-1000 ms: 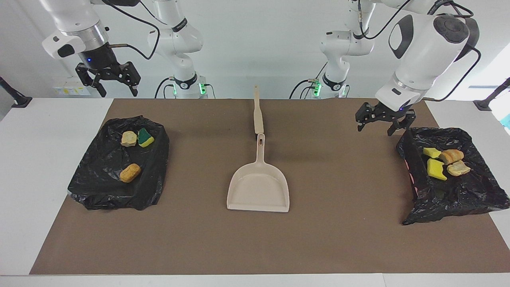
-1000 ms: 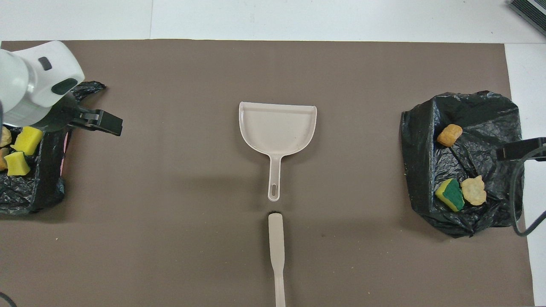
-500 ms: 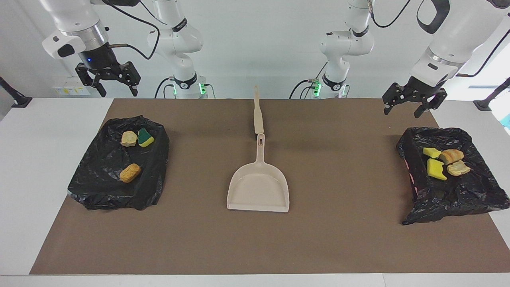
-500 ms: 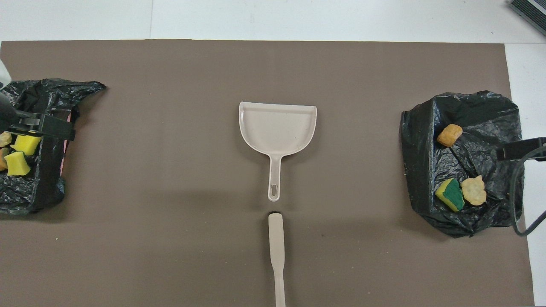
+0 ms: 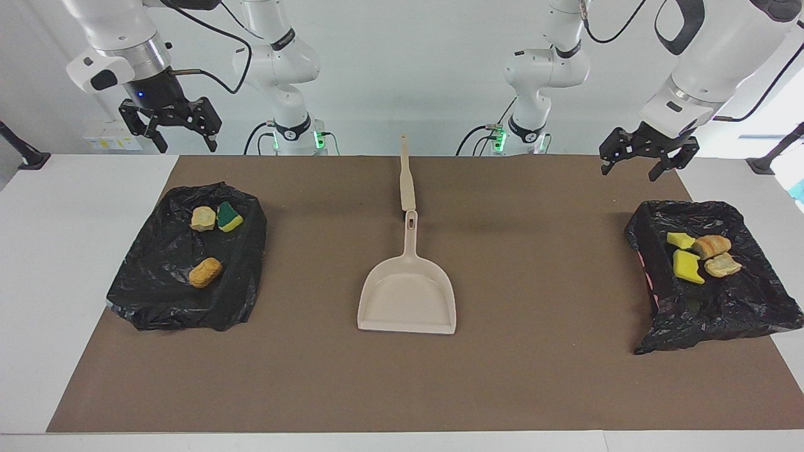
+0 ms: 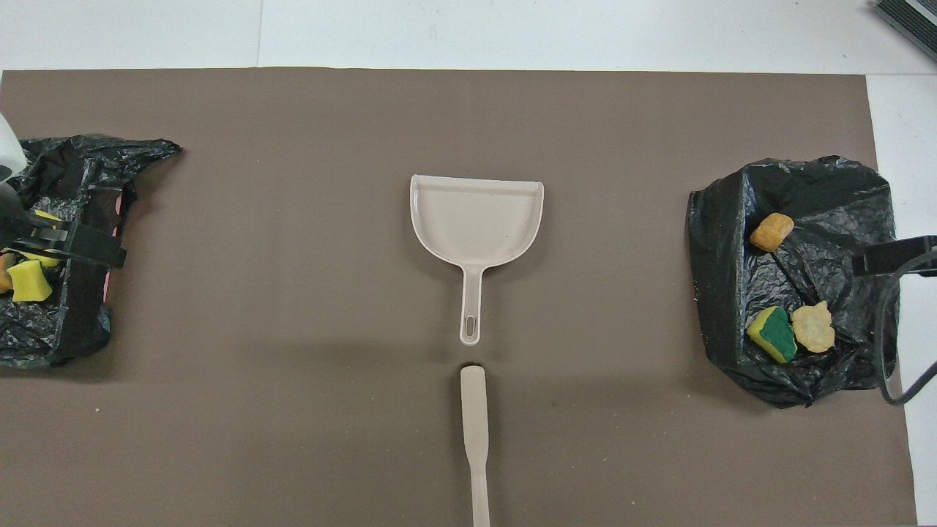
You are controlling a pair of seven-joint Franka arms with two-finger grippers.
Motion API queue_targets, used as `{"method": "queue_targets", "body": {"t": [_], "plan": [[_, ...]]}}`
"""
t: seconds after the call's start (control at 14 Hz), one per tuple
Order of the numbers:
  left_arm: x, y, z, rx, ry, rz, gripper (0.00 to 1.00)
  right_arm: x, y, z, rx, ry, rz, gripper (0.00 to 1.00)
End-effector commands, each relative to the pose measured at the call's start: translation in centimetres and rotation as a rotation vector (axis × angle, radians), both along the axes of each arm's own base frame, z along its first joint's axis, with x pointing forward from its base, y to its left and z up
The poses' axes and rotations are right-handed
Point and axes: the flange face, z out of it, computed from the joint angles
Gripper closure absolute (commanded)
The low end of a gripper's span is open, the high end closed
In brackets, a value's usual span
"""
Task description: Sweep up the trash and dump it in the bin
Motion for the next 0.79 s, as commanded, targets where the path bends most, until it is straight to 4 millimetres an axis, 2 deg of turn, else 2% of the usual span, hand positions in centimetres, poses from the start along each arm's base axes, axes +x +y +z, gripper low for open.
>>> {"method": "queue_targets", "body": {"t": [0.0,0.71], "plan": [[-0.67,-0.33,0.47,0.02,0.002,-0.029,0.0,-0.53,0.0,0.39,0.004,0.009,0.007,0.0],[-1.11,-0.64,0.25,0.019,0.016,-0.044,0.0,-0.54,-0.08,0.39,0.004,0.009,0.006,0.0]]}}
